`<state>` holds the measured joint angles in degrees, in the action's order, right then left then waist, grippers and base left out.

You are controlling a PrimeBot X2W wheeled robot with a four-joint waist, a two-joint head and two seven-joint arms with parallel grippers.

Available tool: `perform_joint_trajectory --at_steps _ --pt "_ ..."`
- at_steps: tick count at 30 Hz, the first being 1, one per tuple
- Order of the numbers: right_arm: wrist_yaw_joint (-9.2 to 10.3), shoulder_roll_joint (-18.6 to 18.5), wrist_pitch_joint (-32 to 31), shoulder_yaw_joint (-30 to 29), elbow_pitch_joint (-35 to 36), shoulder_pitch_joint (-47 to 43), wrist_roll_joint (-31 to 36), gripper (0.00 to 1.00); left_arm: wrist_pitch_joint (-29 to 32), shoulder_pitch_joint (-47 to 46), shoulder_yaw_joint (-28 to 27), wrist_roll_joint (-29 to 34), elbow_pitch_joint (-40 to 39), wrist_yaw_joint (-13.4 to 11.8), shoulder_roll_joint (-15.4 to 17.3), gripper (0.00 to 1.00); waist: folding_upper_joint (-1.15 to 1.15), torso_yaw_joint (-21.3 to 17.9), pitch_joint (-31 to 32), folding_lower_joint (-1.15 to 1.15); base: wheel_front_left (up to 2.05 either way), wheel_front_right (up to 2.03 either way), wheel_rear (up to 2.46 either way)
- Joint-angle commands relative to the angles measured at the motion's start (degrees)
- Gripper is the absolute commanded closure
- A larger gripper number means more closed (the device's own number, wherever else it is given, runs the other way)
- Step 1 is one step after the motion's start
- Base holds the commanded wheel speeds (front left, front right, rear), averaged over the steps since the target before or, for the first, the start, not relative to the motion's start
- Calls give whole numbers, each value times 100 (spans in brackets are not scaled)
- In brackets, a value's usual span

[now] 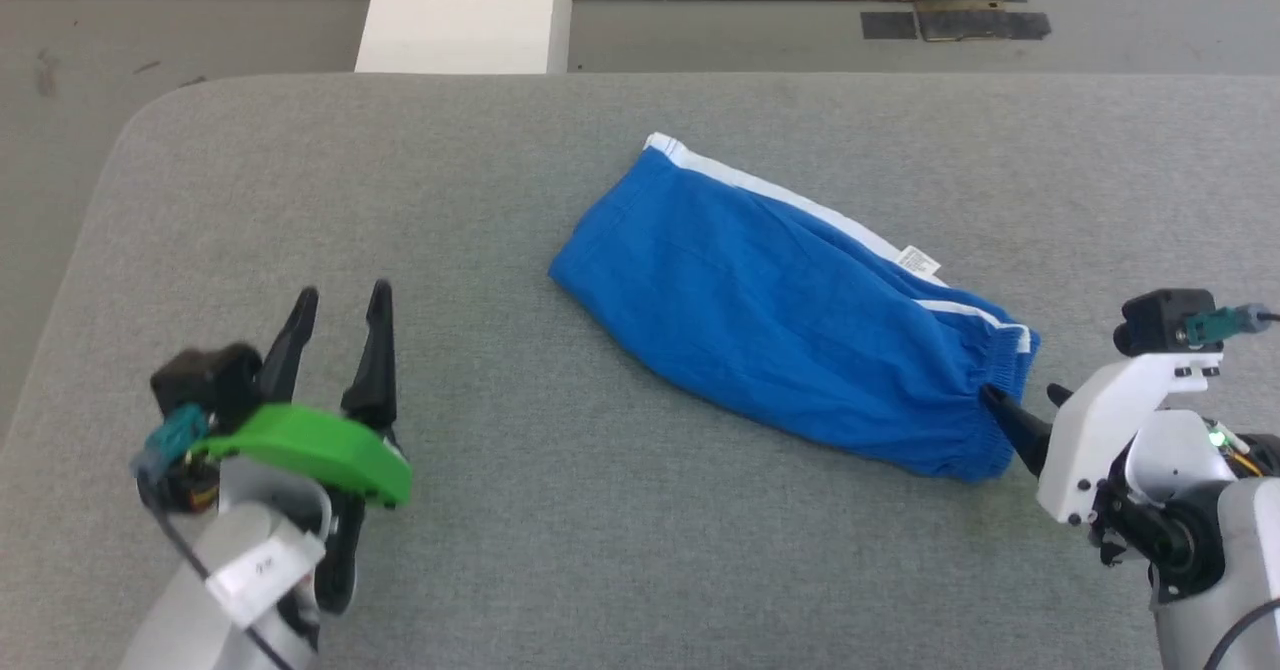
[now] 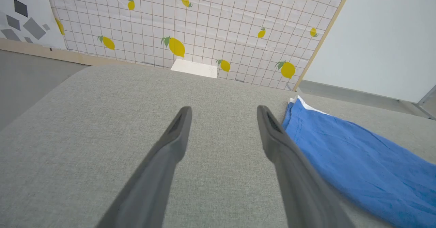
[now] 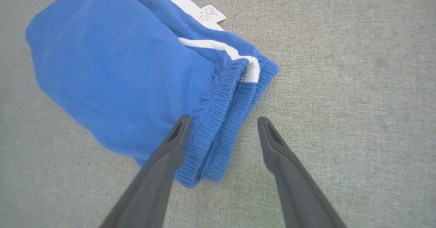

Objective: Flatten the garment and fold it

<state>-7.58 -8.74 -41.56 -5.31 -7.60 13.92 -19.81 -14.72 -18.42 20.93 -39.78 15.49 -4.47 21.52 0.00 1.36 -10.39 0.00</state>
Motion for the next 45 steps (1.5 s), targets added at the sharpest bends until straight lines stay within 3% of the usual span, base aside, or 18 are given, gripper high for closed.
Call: perform_joint_trajectory --at_steps 1,6,22,23,24,25,34,45 --pt "9 23 -41 -49 -45 118 99 0 -27 166 -47 -41 -123 -65 -30 0 0 39 -55 0 0 0 0" --pt "9 43 -171 -198 -283 312 325 0 -27 529 -123 -29 -479 -185 -135 0 0 118 -168 0 0 0 0" --pt "9 78 -133 -76 -987 467 301 0 -28 639 -272 187 -849 -187 -271 0 0 293 -422 0 0 0 0" --pt "9 69 -129 -57 -1005 470 284 67 -28 651 -296 202 -867 -185 -286 0 0 298 -423 0 0 0 0" --pt "9 57 -117 -39 -1020 474 266 89 -28 668 -325 226 -885 -183 -303 0 0 302 -422 0 0 0 0" --pt "9 47 -102 -26 -1034 479 248 100 -28 684 -347 246 -897 -177 -317 0 0 306 -420 0 0 0 0" --pt "9 -121 22 -27 -1055 549 98 100 -28 796 -456 376 -959 -148 -376 0 0 301 -371 0 0 0 0" --pt "9 -754 -236 -528 -705 277 -18 100 -20 895 -482 467 -1069 -184 -358 0 0 217 -210 0 0 0 0"
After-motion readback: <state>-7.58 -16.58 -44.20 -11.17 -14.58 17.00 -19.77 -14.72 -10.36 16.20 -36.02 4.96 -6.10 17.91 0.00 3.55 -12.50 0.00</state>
